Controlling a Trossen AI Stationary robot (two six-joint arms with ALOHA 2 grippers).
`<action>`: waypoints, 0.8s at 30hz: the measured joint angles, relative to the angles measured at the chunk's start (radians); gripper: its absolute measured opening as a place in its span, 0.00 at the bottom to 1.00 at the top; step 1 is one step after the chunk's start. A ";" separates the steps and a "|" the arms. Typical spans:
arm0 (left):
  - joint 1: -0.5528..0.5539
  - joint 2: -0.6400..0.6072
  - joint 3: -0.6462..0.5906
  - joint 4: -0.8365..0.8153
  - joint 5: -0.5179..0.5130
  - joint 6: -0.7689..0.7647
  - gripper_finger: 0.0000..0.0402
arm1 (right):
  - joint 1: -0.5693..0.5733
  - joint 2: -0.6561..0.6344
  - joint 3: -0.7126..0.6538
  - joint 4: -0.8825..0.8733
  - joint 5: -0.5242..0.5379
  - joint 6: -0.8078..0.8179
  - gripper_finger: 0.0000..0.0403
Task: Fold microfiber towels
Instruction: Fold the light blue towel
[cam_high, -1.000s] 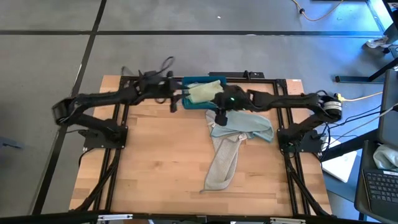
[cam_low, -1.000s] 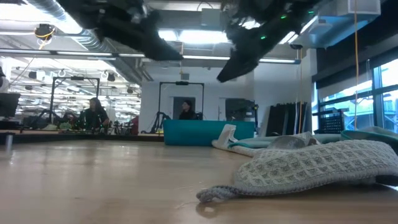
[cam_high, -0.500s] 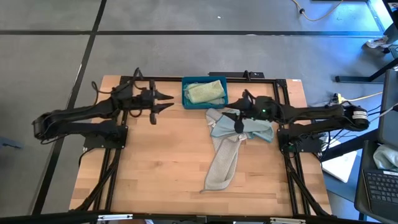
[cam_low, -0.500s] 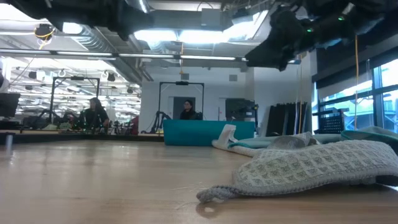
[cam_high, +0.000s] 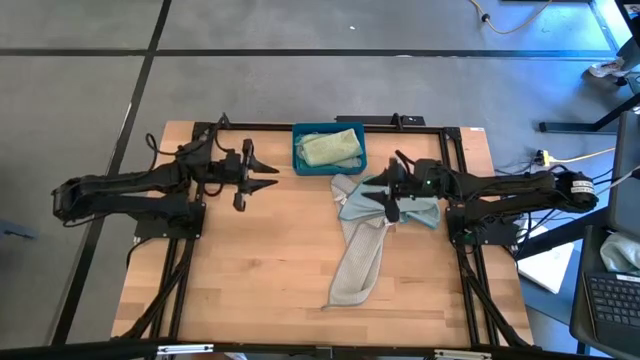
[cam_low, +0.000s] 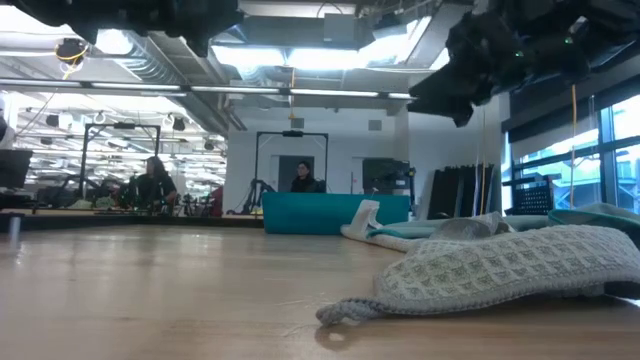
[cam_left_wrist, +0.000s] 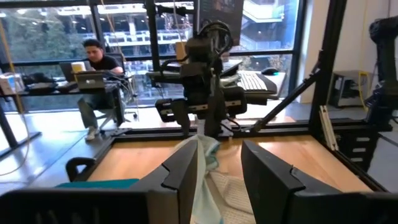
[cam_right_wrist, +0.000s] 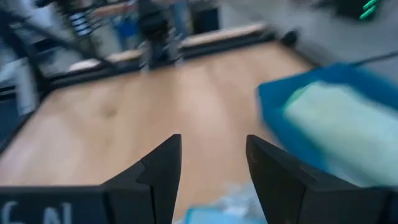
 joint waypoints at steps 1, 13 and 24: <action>-0.004 0.001 0.000 -0.002 0.000 0.002 0.29 | 0.000 0.000 0.000 -0.021 -0.033 0.018 0.45; -0.020 0.000 0.000 0.018 -0.001 0.036 0.29 | 0.092 0.005 0.000 0.030 -0.098 0.027 0.45; -0.020 0.000 0.000 0.017 -0.014 0.033 0.29 | 0.106 0.005 0.000 0.065 -0.038 0.002 0.45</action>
